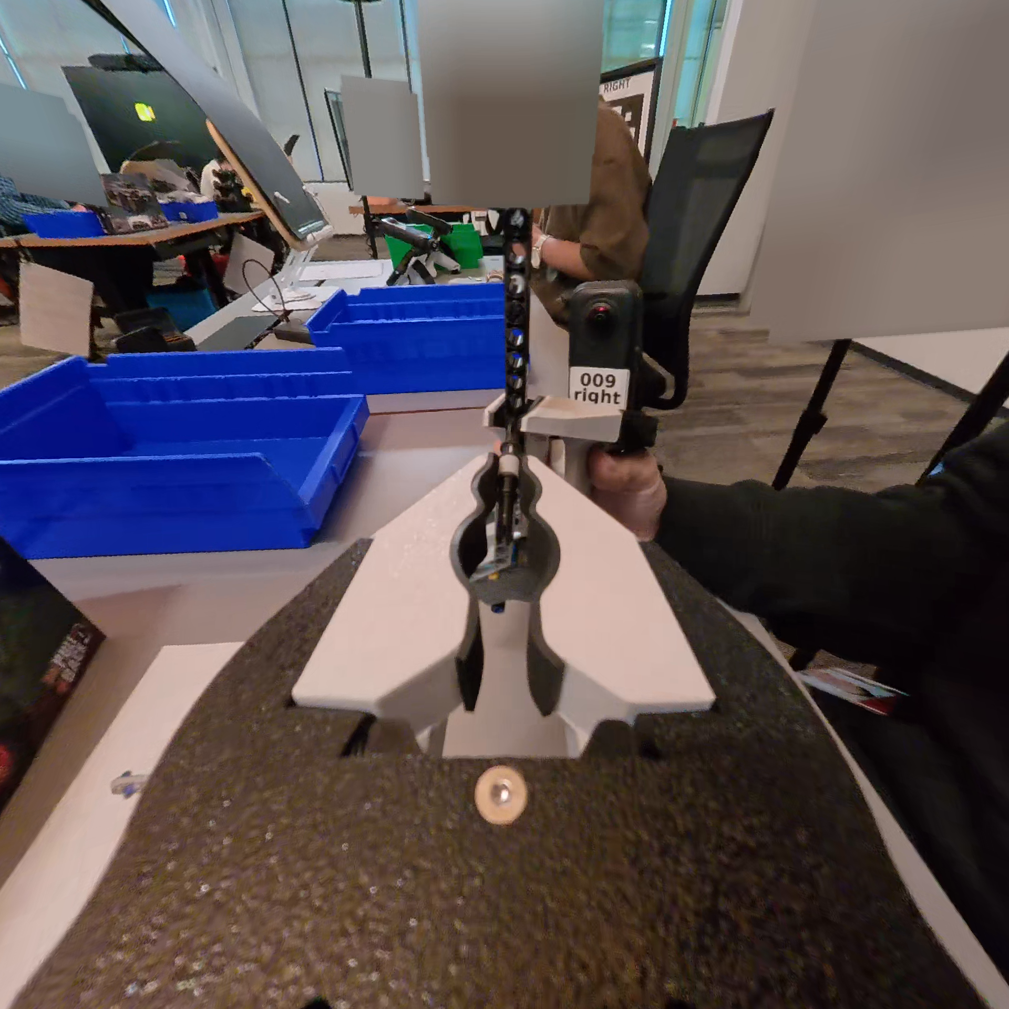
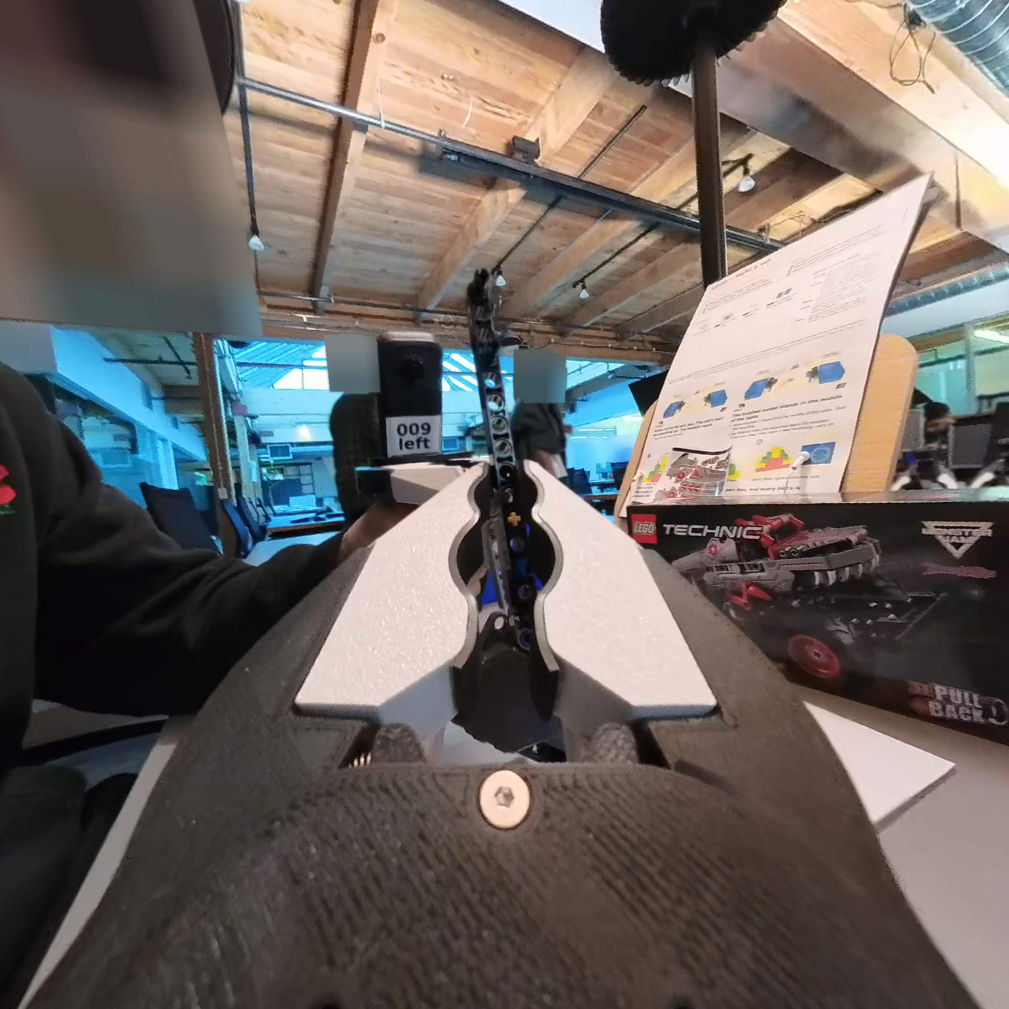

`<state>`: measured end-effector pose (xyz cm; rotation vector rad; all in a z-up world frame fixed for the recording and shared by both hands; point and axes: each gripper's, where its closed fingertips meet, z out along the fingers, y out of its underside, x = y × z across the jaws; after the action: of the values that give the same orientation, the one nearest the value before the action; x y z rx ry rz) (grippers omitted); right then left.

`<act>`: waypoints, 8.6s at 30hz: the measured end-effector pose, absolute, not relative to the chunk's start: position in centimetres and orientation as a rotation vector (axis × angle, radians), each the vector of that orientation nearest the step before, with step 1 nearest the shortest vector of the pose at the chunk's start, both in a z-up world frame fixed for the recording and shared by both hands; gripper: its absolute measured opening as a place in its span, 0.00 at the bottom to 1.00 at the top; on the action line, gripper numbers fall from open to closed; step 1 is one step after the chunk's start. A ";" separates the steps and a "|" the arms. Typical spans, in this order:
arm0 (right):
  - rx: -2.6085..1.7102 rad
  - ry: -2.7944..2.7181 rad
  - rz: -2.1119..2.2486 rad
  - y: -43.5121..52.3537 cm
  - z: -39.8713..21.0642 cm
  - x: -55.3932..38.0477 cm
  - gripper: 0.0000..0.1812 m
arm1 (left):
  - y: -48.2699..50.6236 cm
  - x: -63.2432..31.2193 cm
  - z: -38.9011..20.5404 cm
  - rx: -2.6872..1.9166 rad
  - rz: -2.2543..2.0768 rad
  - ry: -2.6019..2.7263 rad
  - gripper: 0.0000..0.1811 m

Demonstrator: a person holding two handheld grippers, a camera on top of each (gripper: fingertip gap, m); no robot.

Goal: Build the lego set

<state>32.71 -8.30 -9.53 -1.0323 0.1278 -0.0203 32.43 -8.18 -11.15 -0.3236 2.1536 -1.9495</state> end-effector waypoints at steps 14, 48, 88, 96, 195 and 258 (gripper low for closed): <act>-1.142 0.101 -0.152 -8.4 -10.0 32.7 0.05 | -8.4 32.4 -11.5 -0.321 -2.112 2.112 0.03; -1.541 0.026 -0.045 -7.8 -16.9 31.8 0.02 | -7.2 31.9 -18.0 -0.107 -1.897 2.427 0.03; -1.277 0.162 0.143 -5.7 -14.2 32.1 0.03 | -5.4 31.8 -16.1 -0.254 -1.969 2.233 0.03; -1.072 0.206 0.254 -6.1 -12.4 31.9 0.03 | -5.5 31.5 -13.5 -0.316 -1.988 2.173 0.03; -1.137 0.124 0.107 -6.1 -12.8 31.0 0.04 | -4.4 30.6 -14.9 -0.213 -1.894 2.422 0.02; -1.547 0.073 0.030 -5.3 -16.7 30.6 0.03 | -4.8 30.7 -18.1 -0.015 -1.727 2.415 0.03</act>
<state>30.64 -5.33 -16.73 -1.5469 0.0732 0.0304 30.66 -4.80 -18.09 -0.0149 2.4150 -1.7272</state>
